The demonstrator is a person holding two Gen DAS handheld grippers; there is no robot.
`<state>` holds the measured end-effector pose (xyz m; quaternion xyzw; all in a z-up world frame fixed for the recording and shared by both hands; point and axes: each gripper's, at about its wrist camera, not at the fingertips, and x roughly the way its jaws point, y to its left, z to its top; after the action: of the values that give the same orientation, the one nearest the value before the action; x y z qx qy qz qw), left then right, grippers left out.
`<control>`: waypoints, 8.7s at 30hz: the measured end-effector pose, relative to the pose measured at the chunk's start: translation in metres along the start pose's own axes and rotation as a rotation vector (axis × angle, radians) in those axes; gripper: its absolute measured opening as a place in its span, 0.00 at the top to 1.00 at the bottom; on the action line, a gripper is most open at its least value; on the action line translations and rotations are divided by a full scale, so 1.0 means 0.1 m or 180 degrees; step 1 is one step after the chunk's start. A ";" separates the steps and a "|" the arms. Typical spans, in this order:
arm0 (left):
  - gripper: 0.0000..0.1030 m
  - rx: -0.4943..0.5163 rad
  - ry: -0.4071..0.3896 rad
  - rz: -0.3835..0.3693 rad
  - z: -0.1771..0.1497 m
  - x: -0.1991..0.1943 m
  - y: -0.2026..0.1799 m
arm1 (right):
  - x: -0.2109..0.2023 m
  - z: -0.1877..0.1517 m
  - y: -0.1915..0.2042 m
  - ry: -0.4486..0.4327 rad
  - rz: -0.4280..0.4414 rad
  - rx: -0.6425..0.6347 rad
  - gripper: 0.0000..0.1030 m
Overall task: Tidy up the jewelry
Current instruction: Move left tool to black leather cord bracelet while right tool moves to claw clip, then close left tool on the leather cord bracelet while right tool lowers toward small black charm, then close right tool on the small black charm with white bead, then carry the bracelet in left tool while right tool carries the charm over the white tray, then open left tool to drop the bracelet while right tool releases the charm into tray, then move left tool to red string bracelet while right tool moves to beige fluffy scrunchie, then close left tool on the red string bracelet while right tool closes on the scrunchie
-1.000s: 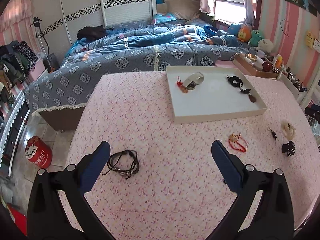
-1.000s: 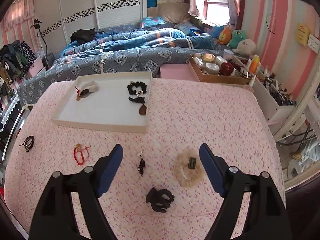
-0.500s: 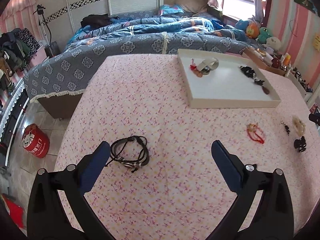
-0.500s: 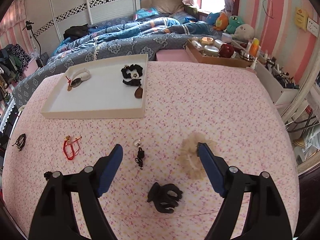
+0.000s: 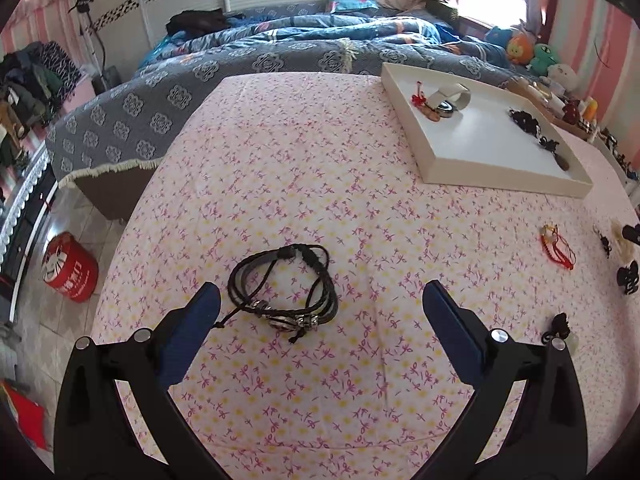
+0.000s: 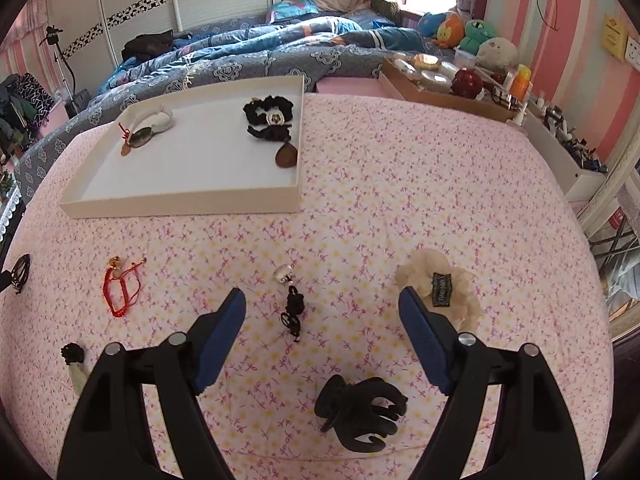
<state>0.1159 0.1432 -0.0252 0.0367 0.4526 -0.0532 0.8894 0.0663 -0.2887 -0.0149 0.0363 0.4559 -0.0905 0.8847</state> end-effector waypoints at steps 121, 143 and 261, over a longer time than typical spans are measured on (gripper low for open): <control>0.90 0.0274 0.0222 -0.0718 1.67 0.86 -1.50 | 0.93 1.50 0.56 0.0044 0.0691 -0.0126 0.89; 0.84 0.0379 0.0475 -0.0548 1.67 1.52 -1.57 | 1.35 1.36 0.53 0.0378 0.0408 -0.0198 0.87; 1.00 0.0582 0.0499 -0.0745 0.25 0.57 -2.01 | 0.44 -0.14 -1.04 0.0272 -0.0096 0.0168 0.81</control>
<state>0.1433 -0.0626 -0.0601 0.0686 0.5151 -0.1943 0.8320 0.0604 -0.3946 -0.0570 0.0565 0.4913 -0.1141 0.8617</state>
